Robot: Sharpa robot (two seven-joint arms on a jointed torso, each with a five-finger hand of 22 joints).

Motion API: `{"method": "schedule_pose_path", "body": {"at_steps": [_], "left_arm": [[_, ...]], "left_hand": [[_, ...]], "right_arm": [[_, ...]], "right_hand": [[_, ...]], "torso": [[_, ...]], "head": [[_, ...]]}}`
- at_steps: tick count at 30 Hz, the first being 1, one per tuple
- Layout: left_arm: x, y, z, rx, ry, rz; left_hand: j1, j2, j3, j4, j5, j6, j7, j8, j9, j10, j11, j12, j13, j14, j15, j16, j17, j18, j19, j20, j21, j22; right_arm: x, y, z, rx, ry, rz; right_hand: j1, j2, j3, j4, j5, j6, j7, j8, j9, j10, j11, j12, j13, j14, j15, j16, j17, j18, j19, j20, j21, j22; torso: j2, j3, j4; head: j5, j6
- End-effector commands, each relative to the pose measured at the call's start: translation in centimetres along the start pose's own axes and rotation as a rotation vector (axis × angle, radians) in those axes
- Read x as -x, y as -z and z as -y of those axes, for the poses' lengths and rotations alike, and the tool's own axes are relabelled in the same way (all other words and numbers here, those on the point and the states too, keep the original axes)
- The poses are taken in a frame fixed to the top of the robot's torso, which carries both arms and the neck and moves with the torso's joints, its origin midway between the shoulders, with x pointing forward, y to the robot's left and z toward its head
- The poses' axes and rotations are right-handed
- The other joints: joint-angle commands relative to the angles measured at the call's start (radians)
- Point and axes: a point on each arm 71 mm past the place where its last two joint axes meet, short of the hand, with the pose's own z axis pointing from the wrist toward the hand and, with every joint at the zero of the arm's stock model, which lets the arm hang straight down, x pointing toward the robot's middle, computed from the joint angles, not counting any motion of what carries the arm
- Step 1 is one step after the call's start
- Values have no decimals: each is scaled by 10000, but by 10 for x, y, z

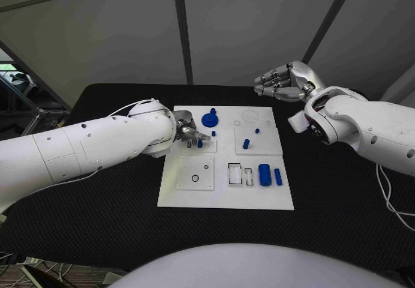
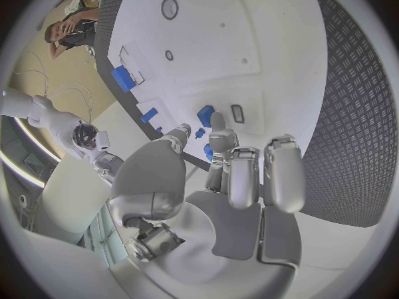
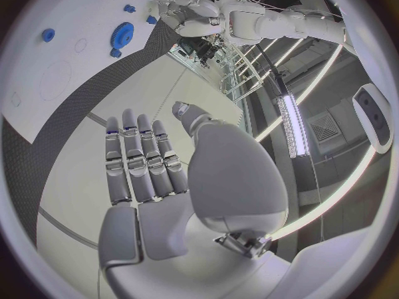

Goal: Assemble the parts on the task board

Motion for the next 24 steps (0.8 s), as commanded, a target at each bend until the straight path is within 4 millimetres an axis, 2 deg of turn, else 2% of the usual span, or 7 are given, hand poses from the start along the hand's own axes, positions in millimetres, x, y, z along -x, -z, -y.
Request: {"method": "schedule_pose_path", "body": {"at_steps": [1,6,10,13,15,19,24], "left_arm": [[9,3,4,-100,289,305],[30,11,7,-339,663,620],[46,16,3,-342,615,499],[60,17,-2,-212,492,283],[70,15,-6,-80,430,146],[84,7,-13,273,323,-153],[92,-9,-24,894,136,-595]], "left_hand": [[55,54,-107,14,-35,69,14,-8,-12,22,30,19,-41,872,-47,-22,2056,-822,263,-78,-6,705],[280,62,-455,82,-19,-32,54,-60,-40,-190,67,-224,-361,869,-21,-32,2048,-787,200,-65,-153,570],[643,110,-793,111,-5,-376,214,-321,-163,-819,202,-939,-1255,856,81,-66,2017,-698,11,8,-546,194],[936,193,-1085,162,-4,-622,378,-648,-346,-1312,351,-1479,-1928,814,209,-168,1916,-629,-145,108,-869,-97],[1165,260,-1246,171,8,-1011,570,-1107,-626,-1541,494,-1700,-2216,769,330,-272,1814,-599,-229,199,-1038,-242],[1470,384,-1597,249,9,-1001,713,-1583,-1052,-1596,637,-1694,-2314,748,452,-310,1776,-582,-251,342,-1105,-265],[1623,477,-1815,318,13,-876,731,-1755,-1248,-1599,654,-1653,-2336,751,472,-299,1786,-576,-246,381,-1114,-250]], "right_arm": [[0,-1,-1,62,-2,-75],[1,-1,0,37,14,-52],[2,-1,1,15,26,-31],[2,-1,2,1,33,-20],[2,-1,2,-7,35,-19],[2,-2,2,-11,30,-28],[0,-3,2,-3,16,-52]], "right_hand": [[-83,-4,-55,3,39,-31,39,-35,5,-47,-3,28,3,-78,20,-33,-16,66,68,32,-69,-9],[-83,-4,-55,3,39,-31,39,-35,5,-47,-3,28,3,-78,20,-33,-16,66,68,32,-69,-9],[-83,-4,-55,3,39,-31,39,-35,5,-47,-3,28,3,-78,20,-33,-16,66,68,32,-69,-9],[-83,-4,-55,3,39,-31,39,-35,5,-47,-3,28,3,-78,20,-33,-16,66,68,32,-69,-9],[-83,-4,-55,3,39,-31,39,-35,5,-47,-3,28,3,-78,20,-33,-16,66,68,32,-69,-9],[-83,-4,-55,3,39,-31,39,-35,5,-47,-3,28,3,-78,20,-33,-16,66,68,32,-69,-9],[-85,1,-62,6,42,-33,39,-35,5,-50,-3,29,3,-83,21,-33,-21,66,68,33,-78,-9]], "torso": [[3,-9,4],[-11,0,18],[-14,12,20],[-17,15,22],[-5,14,3],[12,16,-20],[18,11,-22]], "head": [[4,9],[3,21],[4,38],[9,42],[34,74],[55,141],[91,207]]}}
